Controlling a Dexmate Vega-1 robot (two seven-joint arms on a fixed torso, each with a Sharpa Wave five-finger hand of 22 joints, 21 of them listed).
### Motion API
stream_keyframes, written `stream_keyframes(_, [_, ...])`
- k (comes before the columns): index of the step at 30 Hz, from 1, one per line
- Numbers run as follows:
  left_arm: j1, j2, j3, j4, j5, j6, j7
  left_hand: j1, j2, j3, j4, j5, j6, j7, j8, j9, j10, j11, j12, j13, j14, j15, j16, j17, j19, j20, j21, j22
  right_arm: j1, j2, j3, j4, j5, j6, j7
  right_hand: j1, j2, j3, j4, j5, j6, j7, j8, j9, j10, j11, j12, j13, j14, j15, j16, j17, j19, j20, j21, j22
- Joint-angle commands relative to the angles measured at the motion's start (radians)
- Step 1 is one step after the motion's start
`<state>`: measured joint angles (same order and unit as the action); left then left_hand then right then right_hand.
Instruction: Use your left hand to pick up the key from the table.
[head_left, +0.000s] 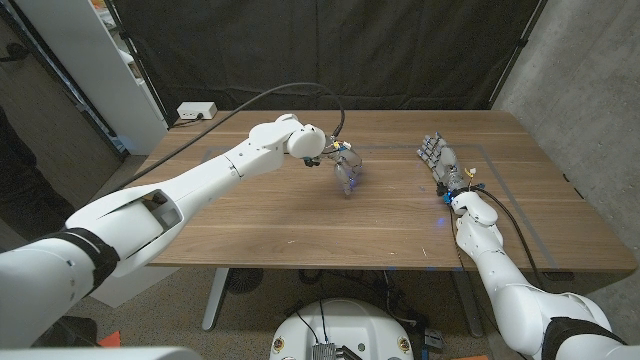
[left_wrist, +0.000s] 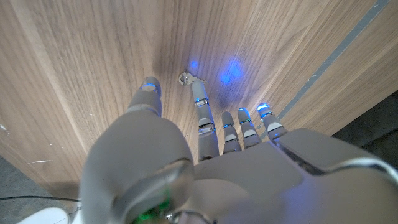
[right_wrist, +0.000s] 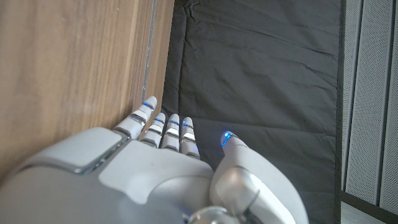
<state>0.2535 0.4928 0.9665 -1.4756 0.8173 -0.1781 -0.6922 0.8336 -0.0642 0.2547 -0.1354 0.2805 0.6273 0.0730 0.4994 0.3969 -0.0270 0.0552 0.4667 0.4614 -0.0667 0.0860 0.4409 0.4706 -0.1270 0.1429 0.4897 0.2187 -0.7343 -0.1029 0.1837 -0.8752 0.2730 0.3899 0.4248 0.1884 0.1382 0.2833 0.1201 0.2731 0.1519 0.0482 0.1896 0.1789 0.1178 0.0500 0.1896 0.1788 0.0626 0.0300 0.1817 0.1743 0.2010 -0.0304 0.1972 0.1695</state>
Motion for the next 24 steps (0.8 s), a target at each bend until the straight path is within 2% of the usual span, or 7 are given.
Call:
stream_keyframes(1, [-0.006, -0.002, 0.015, 0.016, 0.021, -0.016, 0.014, 0.012, 0.003, -0.005, -0.001, -0.003, 0.007, 0.0, 0.008, 0.007, 0.006, 0.002, 0.009, 0.005, 0.004, 0.002, 0.005, 0.003, 0.011, 0.004, 0.006, -0.001, 0.006, 0.001, 0.005, 0.012, -0.002, 0.007, -0.002, -0.006, -0.004, 0.004, 0.0, -0.007, 0.008, 0.0, 0.0, 0.004, 0.007, -0.002, -0.001, 0.005, 0.011, 0.001, 0.005, 0.004, 0.007, -0.004, 0.001, 0.004])
stream_keyframes(12, [-0.004, -0.004, 0.024, 0.03, 0.053, -0.034, 0.068, 0.029, 0.016, 0.002, -0.005, -0.006, 0.021, 0.0, 0.025, 0.018, 0.018, -0.005, 0.016, 0.004, 0.014, -0.004, 0.007, 0.003, 0.021, 0.0, 0.01, -0.001, 0.017, 0.001, 0.008, 0.033, -0.003, 0.021, 0.002, -0.006, -0.005, 0.005, -0.002, -0.007, 0.008, -0.001, 0.0, 0.004, 0.008, -0.002, 0.0, 0.005, 0.012, 0.002, 0.005, 0.004, 0.008, -0.004, 0.001, 0.004])
stream_keyframes(24, [-0.005, -0.008, 0.029, 0.04, 0.064, -0.035, 0.077, 0.066, 0.038, 0.015, -0.016, -0.014, 0.029, -0.005, 0.04, 0.03, 0.029, -0.012, 0.023, 0.003, 0.029, -0.011, 0.012, 0.003, 0.036, -0.001, 0.015, -0.001, 0.021, 0.0, 0.011, 0.039, -0.006, 0.025, -0.001, -0.006, -0.006, 0.006, -0.003, -0.006, 0.007, -0.002, 0.0, 0.004, 0.007, -0.001, -0.001, 0.005, 0.012, 0.002, 0.005, 0.004, 0.008, -0.005, 0.001, 0.004])
